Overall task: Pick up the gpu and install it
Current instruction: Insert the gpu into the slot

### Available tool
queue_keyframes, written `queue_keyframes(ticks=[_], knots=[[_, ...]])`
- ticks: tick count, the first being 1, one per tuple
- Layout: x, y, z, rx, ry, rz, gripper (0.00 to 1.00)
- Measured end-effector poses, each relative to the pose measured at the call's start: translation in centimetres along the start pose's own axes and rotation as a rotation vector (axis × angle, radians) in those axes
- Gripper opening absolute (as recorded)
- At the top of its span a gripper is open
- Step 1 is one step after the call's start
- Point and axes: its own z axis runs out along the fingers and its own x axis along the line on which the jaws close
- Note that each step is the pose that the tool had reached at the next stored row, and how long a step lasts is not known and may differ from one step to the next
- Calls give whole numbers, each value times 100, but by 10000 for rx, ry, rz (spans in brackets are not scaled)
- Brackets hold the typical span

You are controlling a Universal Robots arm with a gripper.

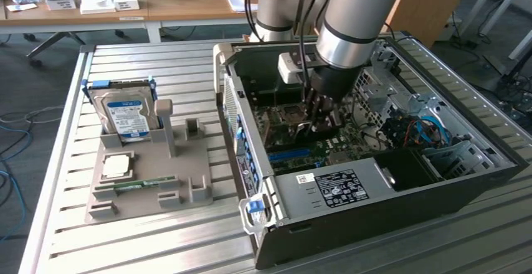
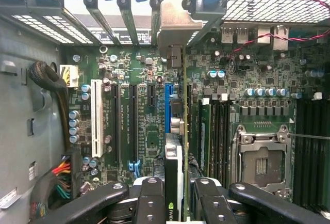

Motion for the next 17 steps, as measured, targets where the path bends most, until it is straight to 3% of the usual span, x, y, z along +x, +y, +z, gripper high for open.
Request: queue_keyframes(ticks=[17], knots=[[6,92,12,-1,2,-1,27]])
